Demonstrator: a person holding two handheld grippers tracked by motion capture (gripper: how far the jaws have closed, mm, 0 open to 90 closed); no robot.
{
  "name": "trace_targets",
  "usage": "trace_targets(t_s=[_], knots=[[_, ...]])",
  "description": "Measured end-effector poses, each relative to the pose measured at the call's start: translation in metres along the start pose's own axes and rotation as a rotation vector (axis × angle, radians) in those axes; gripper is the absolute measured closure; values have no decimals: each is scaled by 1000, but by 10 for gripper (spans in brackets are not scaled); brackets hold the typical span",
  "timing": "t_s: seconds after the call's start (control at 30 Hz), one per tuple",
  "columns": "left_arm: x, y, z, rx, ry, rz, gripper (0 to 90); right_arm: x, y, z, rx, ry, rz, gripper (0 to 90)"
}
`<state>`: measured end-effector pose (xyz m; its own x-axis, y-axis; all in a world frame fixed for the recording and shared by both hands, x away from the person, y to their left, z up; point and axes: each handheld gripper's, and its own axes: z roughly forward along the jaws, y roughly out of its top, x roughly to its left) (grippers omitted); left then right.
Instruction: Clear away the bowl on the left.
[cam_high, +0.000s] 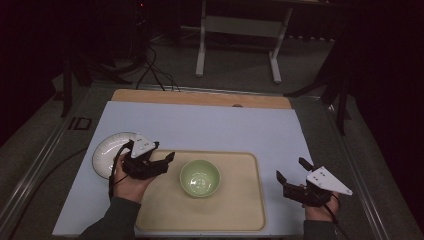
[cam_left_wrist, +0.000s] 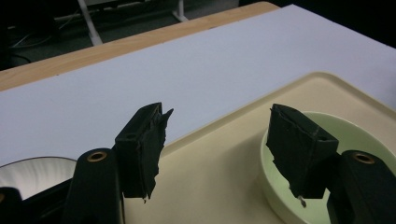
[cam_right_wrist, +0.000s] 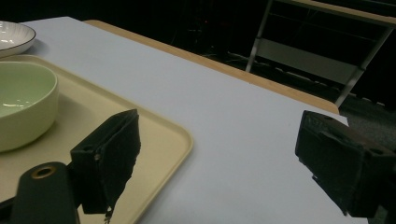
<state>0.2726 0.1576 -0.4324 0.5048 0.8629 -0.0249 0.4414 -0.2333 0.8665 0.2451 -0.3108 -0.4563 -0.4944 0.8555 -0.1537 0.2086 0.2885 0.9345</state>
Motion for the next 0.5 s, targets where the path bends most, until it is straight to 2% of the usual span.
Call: trace_targets(t_s=[0.1, 0.5], knots=[[4, 0, -4, -12, 2, -7, 371, 0, 0, 0, -2, 0, 0, 136], [35, -9, -40, -101, 75, -28, 370, -1, 0, -1, -6, -3, 10, 136]])
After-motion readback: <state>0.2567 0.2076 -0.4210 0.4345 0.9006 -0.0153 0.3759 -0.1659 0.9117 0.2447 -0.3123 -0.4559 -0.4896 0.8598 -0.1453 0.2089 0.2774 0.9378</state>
